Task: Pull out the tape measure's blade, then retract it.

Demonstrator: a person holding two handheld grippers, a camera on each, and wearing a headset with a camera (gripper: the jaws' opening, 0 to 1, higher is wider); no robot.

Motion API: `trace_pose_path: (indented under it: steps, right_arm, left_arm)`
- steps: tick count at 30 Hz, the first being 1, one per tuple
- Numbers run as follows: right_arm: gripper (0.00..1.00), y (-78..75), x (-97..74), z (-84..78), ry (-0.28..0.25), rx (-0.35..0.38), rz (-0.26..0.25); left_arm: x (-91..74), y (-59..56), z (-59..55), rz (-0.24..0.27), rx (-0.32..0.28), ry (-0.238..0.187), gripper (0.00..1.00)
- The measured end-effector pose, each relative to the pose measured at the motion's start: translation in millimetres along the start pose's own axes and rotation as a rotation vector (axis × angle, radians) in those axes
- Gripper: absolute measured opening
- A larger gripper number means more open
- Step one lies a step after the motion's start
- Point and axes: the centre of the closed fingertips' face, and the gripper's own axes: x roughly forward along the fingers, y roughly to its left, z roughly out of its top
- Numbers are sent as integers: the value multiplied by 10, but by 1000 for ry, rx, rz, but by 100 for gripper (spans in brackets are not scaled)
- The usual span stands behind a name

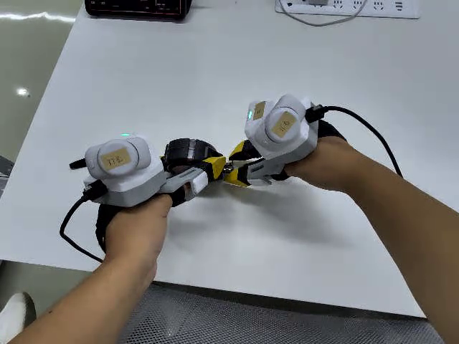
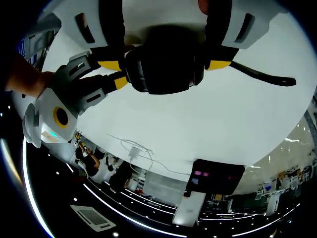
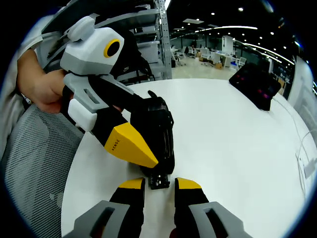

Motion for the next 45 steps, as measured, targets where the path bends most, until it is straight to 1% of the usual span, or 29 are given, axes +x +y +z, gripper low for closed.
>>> trace_pose_path:
  steps: [3, 12, 15, 18, 22, 27, 32, 34, 37, 41, 43, 45]
  right_arm:
    - [22, 2, -21, 20, -19, 21, 6]
    - [23, -1, -52, 15, -26, 23, -5]
    - [25, -2, -102, 15, -35, 24, -19]
    - [27, 3, -149, 28, -58, 36, -27]
    - [29, 13, -162, -11, -54, 40, -28]
    - [30, 22, -218, -14, -69, 50, -32]
    - [34, 13, -306, -17, -89, 64, -50]
    - [35, -6, -351, -32, -96, 66, -66]
    - [36, -7, -408, -48, -111, 76, -72]
    - [39, -9, -478, -58, -129, 85, -89]
    - [41, -4, -500, -77, -131, 96, -94]
    - [44, 7, -519, -102, -130, 103, -99]
  left_arm:
    - [0, -8, 4, -2, 14, 1, 62]
    - [-22, -4, 18, -1, 24, -1, 63]
    - [-36, -2, 21, -3, 36, 0, 64]
    - [-53, 14, 34, -2, 46, -5, 65]
    - [-66, 19, 42, -6, 62, -6, 66]
    - [-82, 27, 42, -10, 81, -2, 67]
    - [-121, 41, 52, -18, 90, -2, 68]
    - [-136, 52, 49, -21, 110, 3, 68]
    - [-163, 74, 52, -24, 115, 6, 68]
    - [-202, 91, 52, -30, 143, 12, 70]
    - [-236, 99, 55, -35, 163, 12, 71]
    - [-261, 98, 46, -44, 206, 20, 74]
